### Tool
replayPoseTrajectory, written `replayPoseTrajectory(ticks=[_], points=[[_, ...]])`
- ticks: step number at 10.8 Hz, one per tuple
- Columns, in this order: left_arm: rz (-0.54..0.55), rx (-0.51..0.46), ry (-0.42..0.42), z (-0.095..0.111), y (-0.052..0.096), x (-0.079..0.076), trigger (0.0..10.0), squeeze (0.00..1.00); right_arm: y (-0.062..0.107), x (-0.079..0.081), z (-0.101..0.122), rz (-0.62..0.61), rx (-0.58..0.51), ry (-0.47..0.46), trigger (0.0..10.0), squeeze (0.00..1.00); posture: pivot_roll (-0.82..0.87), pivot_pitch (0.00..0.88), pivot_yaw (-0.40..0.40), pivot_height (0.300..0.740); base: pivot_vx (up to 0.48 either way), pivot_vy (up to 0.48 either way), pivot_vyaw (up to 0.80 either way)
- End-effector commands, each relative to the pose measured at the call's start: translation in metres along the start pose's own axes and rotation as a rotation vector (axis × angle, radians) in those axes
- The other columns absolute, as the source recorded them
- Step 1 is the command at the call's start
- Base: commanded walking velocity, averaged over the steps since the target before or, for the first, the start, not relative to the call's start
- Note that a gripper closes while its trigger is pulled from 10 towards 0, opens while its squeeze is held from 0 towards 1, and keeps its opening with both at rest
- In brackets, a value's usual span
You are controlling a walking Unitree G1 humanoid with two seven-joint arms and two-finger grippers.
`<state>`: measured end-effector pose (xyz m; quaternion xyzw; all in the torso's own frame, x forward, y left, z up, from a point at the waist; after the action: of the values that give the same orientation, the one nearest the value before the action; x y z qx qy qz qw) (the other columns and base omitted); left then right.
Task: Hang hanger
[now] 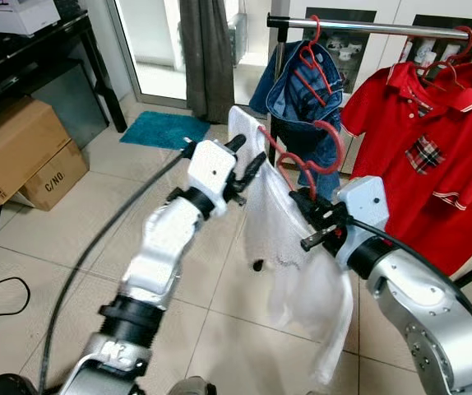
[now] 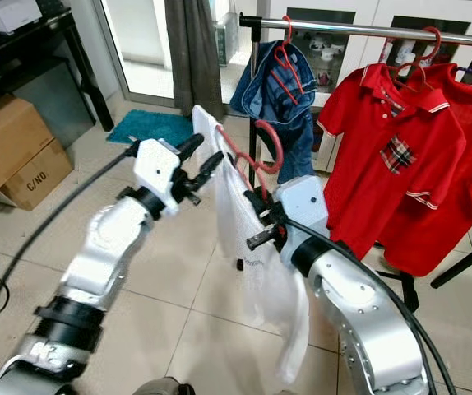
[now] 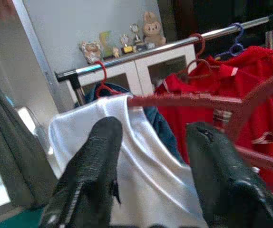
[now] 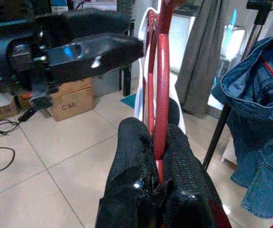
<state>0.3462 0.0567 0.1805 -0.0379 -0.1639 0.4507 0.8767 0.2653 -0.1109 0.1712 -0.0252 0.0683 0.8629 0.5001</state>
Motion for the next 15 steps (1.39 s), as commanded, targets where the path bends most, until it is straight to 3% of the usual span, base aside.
replayPoseTrajectory(ticks=[1,2,6,7,8,15], points=[[0.003,-0.006,-0.031,0.003,-0.003,0.0,10.0,1.0,0.0,0.001,0.012,0.006,-0.044,0.02,0.0,0.0,-0.01,0.023,0.088,0.74,0.0,0.0,0.0],[0.111,0.031,-0.115,-0.004,-0.006,0.014,10.0,0.0,0.0,0.005,0.015,0.04,-0.065,0.017,0.0,0.0,-0.01,0.019,0.085,0.74,0.0,0.0,0.0],[0.081,0.018,-0.035,-0.007,-0.016,0.012,10.0,0.0,0.001,0.008,0.02,0.092,-0.083,0.018,0.0,0.0,-0.02,0.014,0.073,0.74,0.0,0.0,0.0],[0.064,0.023,-0.035,-0.009,-0.016,0.01,9.5,0.0,0.002,0.008,0.02,0.1,-0.083,0.019,0.0,0.0,-0.02,0.013,0.072,0.74,0.0,0.0,0.0],[0.064,0.031,-0.04,-0.011,-0.017,0.011,0.0,0.0,0.002,0.009,0.02,0.107,-0.082,0.019,0.0,0.0,-0.02,0.013,0.072,0.74,0.0,0.0,0.0],[0.087,0.037,-0.04,-0.014,-0.017,0.017,0.0,0.0,0.003,0.005,0.018,0.106,-0.083,-0.003,0.0,0.0,-0.02,0.014,0.065,0.74,0.0,0.0,0.0]])
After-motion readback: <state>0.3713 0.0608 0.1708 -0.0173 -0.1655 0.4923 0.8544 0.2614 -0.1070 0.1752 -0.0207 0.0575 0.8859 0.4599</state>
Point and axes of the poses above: a point about 5 cm out from each wrist's last joint towards the gripper, its own y axis pointing back from the gripper into the wrist, its own z axis along the axis of the wrist's last joint, x = y × z, the point moved 3 cm from there along -y, pointing out of the wrist towards the gripper, and after that the axes turned 1 degree about y, right-handed, at the moved point
